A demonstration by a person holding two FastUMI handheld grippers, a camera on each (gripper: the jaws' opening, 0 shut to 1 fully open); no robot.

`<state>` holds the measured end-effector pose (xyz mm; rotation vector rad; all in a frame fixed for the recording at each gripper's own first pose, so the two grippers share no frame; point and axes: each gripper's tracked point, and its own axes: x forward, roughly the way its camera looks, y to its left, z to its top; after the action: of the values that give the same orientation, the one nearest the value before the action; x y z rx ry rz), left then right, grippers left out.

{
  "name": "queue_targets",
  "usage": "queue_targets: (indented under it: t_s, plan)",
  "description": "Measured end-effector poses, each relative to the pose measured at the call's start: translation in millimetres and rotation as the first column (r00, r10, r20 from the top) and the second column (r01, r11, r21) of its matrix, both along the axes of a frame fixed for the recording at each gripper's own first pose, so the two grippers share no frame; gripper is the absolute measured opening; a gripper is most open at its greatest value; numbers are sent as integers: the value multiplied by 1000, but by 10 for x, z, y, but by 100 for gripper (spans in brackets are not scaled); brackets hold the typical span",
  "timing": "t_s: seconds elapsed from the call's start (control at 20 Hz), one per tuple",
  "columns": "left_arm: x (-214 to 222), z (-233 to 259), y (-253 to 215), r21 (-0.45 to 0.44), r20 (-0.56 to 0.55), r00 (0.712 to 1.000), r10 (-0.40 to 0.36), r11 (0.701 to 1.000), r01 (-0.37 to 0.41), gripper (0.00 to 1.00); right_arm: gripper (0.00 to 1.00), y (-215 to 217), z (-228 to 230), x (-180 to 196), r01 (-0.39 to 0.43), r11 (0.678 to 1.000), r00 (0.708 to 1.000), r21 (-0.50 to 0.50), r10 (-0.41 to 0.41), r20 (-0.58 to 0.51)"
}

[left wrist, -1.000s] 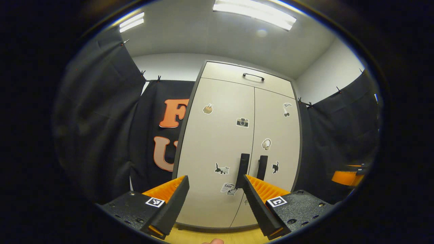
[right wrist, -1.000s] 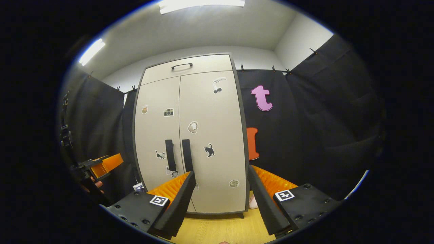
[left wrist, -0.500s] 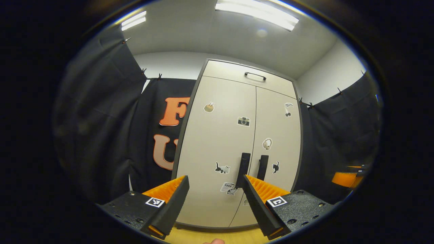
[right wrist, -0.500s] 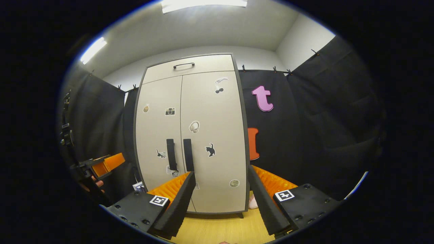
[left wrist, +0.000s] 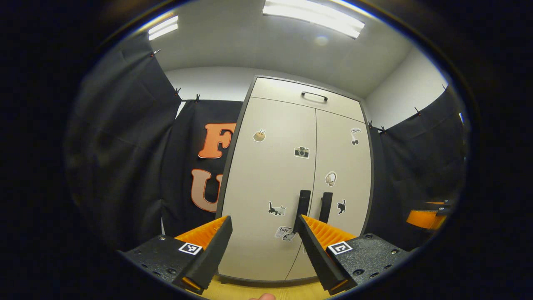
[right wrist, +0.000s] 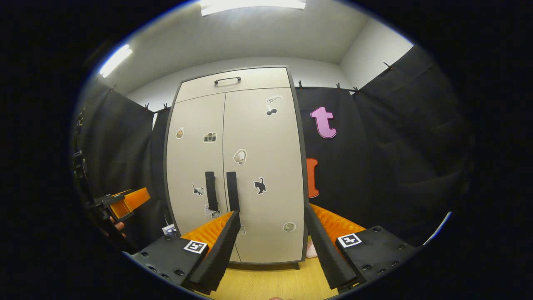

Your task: Open the right door of the double-door shoe cabinet with the right hand, and open the left door with the left hand.

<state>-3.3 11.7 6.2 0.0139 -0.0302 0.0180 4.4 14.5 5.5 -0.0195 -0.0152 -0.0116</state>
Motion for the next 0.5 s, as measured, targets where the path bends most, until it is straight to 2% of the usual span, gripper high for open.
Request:
queue_targets:
  t_s: [0.2,0.5]
  plan:
    - [-44,-60,64,-17,-12,1000,10,1000,-10,92,98,171,49,227,-36,999,999,-14,36,-19]
    - [-170,-43,330,-14,-18,998,67,998,-67,94,98,790,145,809,-172,984,985,-37,172,-25]
